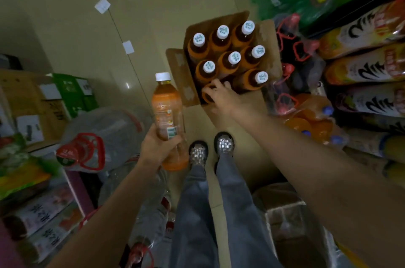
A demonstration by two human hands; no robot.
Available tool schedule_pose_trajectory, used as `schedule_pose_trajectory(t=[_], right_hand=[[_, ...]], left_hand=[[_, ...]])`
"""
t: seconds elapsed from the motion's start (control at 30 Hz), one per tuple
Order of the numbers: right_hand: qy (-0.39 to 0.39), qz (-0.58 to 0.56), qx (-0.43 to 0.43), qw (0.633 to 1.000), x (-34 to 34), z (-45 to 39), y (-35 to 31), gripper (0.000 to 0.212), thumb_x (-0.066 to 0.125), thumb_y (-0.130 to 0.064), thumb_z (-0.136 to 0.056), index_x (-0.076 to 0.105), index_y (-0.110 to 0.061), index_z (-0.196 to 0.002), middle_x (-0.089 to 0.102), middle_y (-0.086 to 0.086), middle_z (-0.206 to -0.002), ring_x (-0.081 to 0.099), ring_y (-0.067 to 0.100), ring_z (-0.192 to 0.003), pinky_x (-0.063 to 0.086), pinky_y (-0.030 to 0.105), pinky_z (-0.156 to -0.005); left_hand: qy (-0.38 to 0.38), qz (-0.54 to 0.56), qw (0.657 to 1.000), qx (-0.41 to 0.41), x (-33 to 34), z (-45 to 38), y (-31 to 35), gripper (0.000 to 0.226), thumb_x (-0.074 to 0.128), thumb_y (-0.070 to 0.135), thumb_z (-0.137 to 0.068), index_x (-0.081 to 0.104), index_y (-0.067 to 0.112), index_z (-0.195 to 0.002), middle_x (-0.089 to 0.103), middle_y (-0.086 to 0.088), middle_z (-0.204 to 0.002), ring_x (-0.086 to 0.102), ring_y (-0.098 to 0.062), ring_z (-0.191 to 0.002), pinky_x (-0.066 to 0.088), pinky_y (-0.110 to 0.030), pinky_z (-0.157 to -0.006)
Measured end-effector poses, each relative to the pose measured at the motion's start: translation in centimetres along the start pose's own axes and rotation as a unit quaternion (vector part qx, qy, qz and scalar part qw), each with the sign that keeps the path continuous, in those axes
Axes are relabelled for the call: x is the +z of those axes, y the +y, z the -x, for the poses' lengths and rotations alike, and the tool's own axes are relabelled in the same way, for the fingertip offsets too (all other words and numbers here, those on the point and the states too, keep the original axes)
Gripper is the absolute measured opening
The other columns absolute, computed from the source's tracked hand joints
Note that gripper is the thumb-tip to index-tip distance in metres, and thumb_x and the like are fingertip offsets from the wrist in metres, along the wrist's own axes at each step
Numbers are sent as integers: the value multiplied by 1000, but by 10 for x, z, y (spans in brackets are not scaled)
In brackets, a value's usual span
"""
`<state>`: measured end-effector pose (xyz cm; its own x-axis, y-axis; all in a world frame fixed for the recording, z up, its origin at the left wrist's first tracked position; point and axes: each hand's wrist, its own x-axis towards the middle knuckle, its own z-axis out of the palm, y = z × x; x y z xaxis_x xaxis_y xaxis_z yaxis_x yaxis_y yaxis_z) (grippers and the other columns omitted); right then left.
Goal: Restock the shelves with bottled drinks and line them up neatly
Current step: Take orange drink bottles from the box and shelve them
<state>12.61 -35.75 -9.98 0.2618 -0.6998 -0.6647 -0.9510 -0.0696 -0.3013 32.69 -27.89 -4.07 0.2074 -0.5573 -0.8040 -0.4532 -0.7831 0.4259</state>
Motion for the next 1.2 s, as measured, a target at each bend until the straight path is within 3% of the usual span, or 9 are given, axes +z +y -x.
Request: schedule_pose_trajectory(t=[0.17, 0.27, 0.4, 0.5, 0.67, 0.83, 1.0, 1.1, 1.2], right_hand=[[79, 40, -4, 996, -2, -5, -11, 41, 48, 3, -88, 40, -4, -128, 38, 16, -130, 45, 35, -117, 41, 39, -93], [152, -50, -1, 987, -23, 36, -9, 32, 59, -6, -84, 49, -3, -115, 46, 15, -122, 51, 33, -109, 42, 36, -85], [255, -185, -9, 949, -86, 137, -7, 25, 68, -9, -75, 57, -4, -96, 54, 13, -103, 54, 30, -96, 41, 35, -80], [308, -155, -41, 938, -139, 219, -5, 28, 74, -10, -68, 60, -4, -93, 55, 13, -95, 49, 28, -89, 31, 26, -76], [392, -160, 31, 905, -189, 351, -2, 30, 76, -18, -66, 60, -10, -90, 56, 6, -91, 48, 23, -89, 30, 24, -73], [543, -188, 134, 807, -203, 485, 7, 30, 80, -16, -64, 63, -8, -88, 61, 4, -86, 58, 24, -85, 44, 33, -76], [667, -185, 164, 703, -184, 647, 12, 26, 82, -20, -68, 64, -17, -87, 57, -3, -83, 57, 8, -76, 45, 12, -70], [703, -172, 177, 667, -144, 748, 10, 26, 80, -23, -69, 65, -20, -91, 57, -5, -83, 59, 11, -79, 52, 27, -74], [749, -187, 209, 600, -97, 836, 8, 22, 77, -22, -74, 62, -19, -90, 56, -8, -84, 58, 9, -81, 51, 28, -76]], left_hand=[[-38, -9, 998, 40, -15, -3, 14, 56, 82, 32, -60, 55, 19, -107, 65, 2, -101, 62, -18, -95, 50, -38, -90], [-60, -19, 996, 70, -21, 14, 40, 72, 80, 43, -48, 56, 18, -111, 67, 0, -102, 64, -20, -96, 50, -44, -91], [-89, -67, 984, 135, -26, 51, 94, 60, 81, 24, -67, 53, 15, -119, 64, -2, -109, 60, -20, -102, 47, -35, -93], [-90, -84, 969, 214, -17, 89, 144, 58, 80, 21, -68, 51, 14, -118, 62, -4, -111, 58, -21, -101, 44, -29, -89], [-141, -106, 921, 348, 18, 179, 216, 63, 81, 22, -68, 49, 13, -122, 60, -1, -113, 56, -18, -108, 42, -34, -100], [-197, -131, 853, 466, 72, 289, 253, 59, 81, 17, -67, 53, 9, -118, 63, -6, -113, 58, -19, -105, 43, -25, -88], [-249, -128, 796, 537, 138, 419, 238, 55, 82, 21, -66, 54, 14, -113, 64, -4, -111, 59, -19, -103, 45, -29, -90], [-264, -123, 757, 585, 177, 506, 199, 57, 82, 26, -67, 54, 17, -116, 64, -3, -114, 58, -19, -106, 46, -32, -92], [-309, -131, 708, 621, 211, 592, 152, 58, 82, 24, -68, 53, 16, -117, 63, 0, -113, 58, -16, -104, 46, -30, -87]])
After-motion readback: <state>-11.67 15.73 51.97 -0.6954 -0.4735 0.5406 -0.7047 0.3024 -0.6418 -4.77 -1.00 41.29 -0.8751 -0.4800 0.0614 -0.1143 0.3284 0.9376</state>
